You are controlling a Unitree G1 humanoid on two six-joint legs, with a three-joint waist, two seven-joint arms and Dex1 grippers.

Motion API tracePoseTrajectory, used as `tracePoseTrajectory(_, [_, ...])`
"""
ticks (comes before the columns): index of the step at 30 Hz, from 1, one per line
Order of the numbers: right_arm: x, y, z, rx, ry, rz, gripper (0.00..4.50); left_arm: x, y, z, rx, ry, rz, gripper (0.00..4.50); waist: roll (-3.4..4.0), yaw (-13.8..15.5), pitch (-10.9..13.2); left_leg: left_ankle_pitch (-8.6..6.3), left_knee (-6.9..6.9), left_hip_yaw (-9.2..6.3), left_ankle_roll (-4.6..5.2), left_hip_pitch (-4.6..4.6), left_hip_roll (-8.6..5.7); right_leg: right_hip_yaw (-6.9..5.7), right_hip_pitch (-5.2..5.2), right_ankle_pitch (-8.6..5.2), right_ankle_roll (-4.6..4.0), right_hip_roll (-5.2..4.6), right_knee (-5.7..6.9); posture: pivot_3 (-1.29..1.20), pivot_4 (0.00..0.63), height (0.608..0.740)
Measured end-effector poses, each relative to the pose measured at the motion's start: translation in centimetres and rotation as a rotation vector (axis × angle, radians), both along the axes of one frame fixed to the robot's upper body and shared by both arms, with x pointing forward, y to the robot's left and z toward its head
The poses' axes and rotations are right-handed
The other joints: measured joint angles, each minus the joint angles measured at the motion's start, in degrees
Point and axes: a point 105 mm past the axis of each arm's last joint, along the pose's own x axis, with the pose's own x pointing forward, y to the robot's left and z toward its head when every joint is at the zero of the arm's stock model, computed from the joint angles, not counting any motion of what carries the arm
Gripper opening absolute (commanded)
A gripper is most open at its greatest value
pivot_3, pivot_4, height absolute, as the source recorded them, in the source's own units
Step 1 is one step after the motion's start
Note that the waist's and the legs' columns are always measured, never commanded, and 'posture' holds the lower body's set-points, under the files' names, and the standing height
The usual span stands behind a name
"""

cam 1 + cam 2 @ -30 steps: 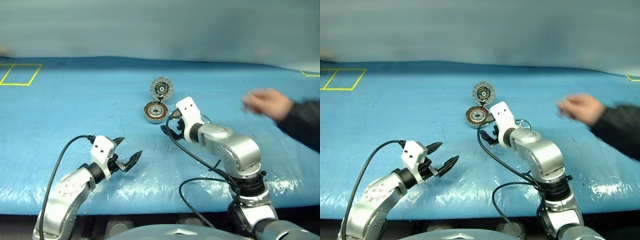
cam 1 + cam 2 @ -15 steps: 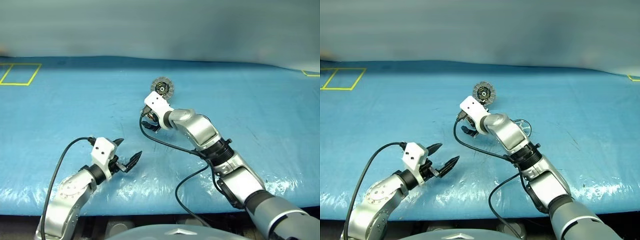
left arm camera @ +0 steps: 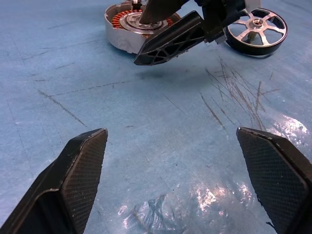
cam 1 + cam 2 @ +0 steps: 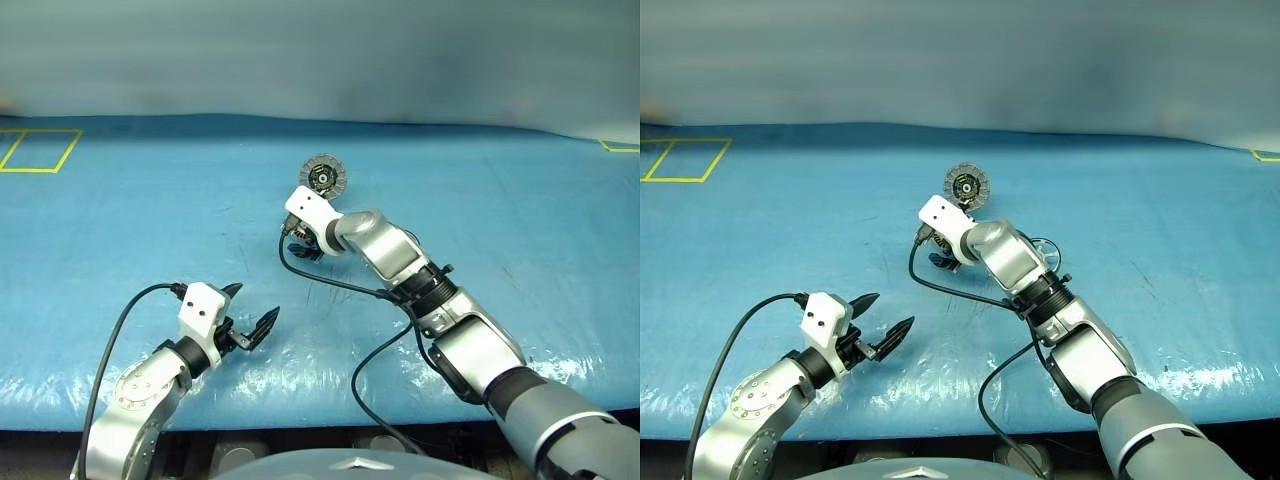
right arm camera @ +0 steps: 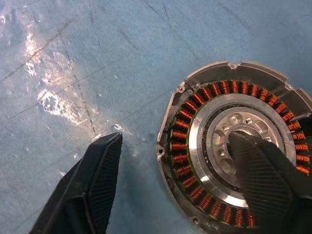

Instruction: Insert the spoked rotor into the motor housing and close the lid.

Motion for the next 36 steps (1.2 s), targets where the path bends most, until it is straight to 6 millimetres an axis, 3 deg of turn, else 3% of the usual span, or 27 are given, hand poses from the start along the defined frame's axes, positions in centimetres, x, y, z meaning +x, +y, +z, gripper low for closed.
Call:
tracePoseTrajectory(3, [-0.1, 0.1, 0.0, -0.023, 0.014, 0.02, 1.91, 0.0, 0.1, 0.0, 0.001, -0.002, 0.003, 4.5, 0.0, -0.07, -0.02, 0.0, -0.03, 0.0, 0.0, 0.03, 0.0, 0.0, 0.01, -0.01, -0.01, 0.0, 0.0, 0.0, 0.15, 0.74])
tracePoseTrajectory(7, [-0.6, 0.3, -0.1, -0.041, 0.024, 0.039, 1.91, 0.0, 0.2, 0.0, 0.002, -0.002, 0.012, 4.5, 0.03, -0.13, -0.08, 0.0, -0.04, 0.0, 0.0, 0.06, 0.01, 0.0, 0.03, -0.03, -0.01, 0.0, 0.01, 0.0, 0.15, 0.74])
tracePoseTrajectory(11, [-2.3, 0.8, -0.3, -0.025, 0.047, 0.064, 1.91, -0.2, 0.4, -0.2, 0.004, 0.007, 0.021, 4.5, 0.01, -0.19, -0.15, -0.01, -0.05, 0.0, 0.0, 0.08, 0.02, 0.0, 0.04, -0.12, 0.07, 0.01, 0.02, 0.0, 0.15, 0.74])
tracePoseTrajectory(22, [-10.4, 1.8, -1.1, -0.006, 0.121, 0.152, 1.91, -0.5, 0.8, -0.3, 0.0, 0.015, 0.034, 4.5, -0.05, -0.11, -0.23, 0.0, 0.04, 0.0, -0.01, 0.11, 0.04, 0.0, 0.04, -0.33, -0.07, 0.01, 0.05, 0.0, 0.15, 0.74])
tracePoseTrajectory(33, [-13.1, 2.6, -0.8, 0.043, 0.196, 0.151, 1.91, -0.3, 0.7, -0.1, -0.005, 0.008, 0.017, 4.5, -0.06, -0.14, -0.23, 0.0, -0.03, 0.01, -0.01, 0.06, 0.05, 0.0, -0.03, -0.33, -0.07, 0.01, 0.04, 0.0, 0.15, 0.74])
tracePoseTrajectory(36, [-13.4, 2.9, -0.7, 0.052, 0.209, 0.153, 2.86, -0.3, 0.7, 0.0, -0.005, 0.007, 0.018, 4.5, -0.06, -0.11, -0.23, 0.0, -0.04, 0.0, -0.01, 0.04, 0.05, -0.01, -0.05, -0.32, -0.06, 0.01, 0.04, 0.0, 0.15, 0.74])
